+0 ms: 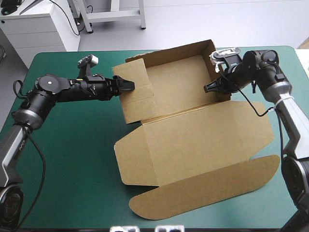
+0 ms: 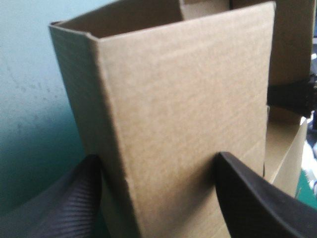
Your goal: Fold the box
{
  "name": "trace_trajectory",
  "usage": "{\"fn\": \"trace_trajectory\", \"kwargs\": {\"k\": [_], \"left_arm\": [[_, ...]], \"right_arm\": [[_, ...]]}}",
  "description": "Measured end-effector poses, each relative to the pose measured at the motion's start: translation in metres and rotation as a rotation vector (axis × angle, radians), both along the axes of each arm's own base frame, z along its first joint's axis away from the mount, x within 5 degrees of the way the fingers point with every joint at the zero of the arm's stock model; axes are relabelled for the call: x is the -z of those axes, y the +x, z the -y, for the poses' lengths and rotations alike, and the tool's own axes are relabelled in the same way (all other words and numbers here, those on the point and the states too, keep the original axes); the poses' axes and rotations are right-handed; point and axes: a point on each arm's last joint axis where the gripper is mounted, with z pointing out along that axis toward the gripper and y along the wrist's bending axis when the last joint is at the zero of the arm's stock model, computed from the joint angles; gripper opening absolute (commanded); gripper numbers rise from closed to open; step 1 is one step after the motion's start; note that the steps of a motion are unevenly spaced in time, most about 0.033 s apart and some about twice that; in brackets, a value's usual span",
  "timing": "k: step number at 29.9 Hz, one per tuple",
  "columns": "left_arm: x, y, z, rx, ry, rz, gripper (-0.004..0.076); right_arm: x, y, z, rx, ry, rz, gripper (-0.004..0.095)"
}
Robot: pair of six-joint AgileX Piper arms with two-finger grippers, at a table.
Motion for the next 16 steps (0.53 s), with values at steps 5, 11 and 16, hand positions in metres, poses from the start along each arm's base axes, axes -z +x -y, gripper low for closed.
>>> {"fn": "trace_trajectory", "kwargs": {"k": [5,11,16], "left_arm": [[-0.016,-0.009,0.027,0.010,0.205,0.009,0.0458],[-0.022,-0.019,0.045,-0.123,0.399,-0.018,0.0458],[-0.017,-0.018,0.052,-0.241,0.369,-0.104,0.0458]], "right_arm": [[-0.001,-0.002,-0.015,0.002,-0.042,0.026,-0.0013],[-0.005,-0.002,-0.017,0.046,-0.063,0.043,-0.0013],[-0.028,-0.002,-0.023,0.042,-0.069,0.110,-0.0013]]}}
